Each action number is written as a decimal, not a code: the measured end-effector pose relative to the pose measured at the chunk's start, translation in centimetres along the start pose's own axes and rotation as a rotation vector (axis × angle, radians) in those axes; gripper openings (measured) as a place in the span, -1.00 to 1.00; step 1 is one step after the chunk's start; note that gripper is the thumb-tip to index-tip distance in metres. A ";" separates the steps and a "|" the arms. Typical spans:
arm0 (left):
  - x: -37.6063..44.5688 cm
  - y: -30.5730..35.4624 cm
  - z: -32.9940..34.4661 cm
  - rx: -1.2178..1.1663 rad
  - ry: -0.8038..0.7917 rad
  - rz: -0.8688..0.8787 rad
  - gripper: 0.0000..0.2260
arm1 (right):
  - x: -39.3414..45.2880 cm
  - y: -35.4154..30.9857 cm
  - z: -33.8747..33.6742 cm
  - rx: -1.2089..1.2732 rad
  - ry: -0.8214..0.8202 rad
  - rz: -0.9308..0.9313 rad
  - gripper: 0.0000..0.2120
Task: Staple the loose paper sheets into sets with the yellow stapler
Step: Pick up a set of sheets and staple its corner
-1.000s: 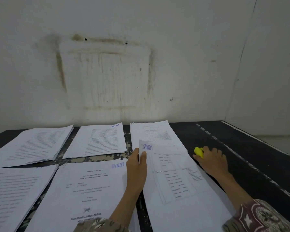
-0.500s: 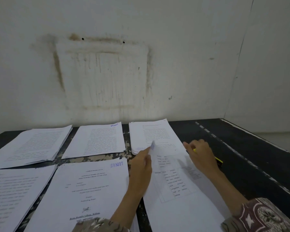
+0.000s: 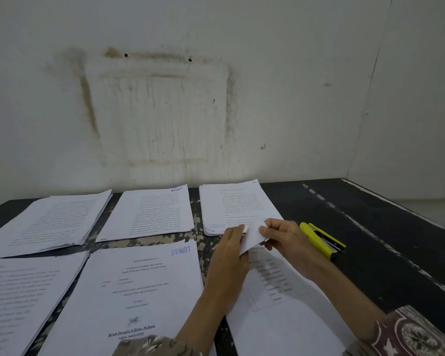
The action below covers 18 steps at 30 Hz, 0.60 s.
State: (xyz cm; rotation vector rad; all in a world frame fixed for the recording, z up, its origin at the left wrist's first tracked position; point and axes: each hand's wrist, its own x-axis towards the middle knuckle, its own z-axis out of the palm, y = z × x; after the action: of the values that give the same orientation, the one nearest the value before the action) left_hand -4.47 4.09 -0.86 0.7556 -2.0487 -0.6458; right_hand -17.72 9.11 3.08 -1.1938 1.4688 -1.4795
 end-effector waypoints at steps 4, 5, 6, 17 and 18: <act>0.0 -0.2 0.3 -0.004 -0.005 -0.041 -0.60 | -0.2 0.0 0.0 0.023 -0.016 -0.033 -0.82; 0.0 -0.1 0.3 -0.008 -0.007 -0.051 -0.61 | -0.2 0.0 0.0 0.030 -0.012 -0.040 -0.81; 0.1 -0.2 0.3 -0.014 -0.008 -0.055 -0.64 | -0.2 0.0 0.0 0.044 -0.009 -0.045 -0.80; 0.3 0.5 -0.7 -0.109 -0.067 -0.119 -0.87 | 0.4 -0.1 -1.1 -0.041 0.236 -0.116 -0.79; 0.5 0.6 -1.0 -0.143 -0.050 -0.134 -0.86 | 0.6 -0.1 -1.7 -0.130 0.296 -0.132 -0.87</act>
State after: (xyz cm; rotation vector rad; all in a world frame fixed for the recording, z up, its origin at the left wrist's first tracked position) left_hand -4.05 4.04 0.31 0.8043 -1.9845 -0.8857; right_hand -19.49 9.08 3.36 -1.2062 1.7326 -1.7316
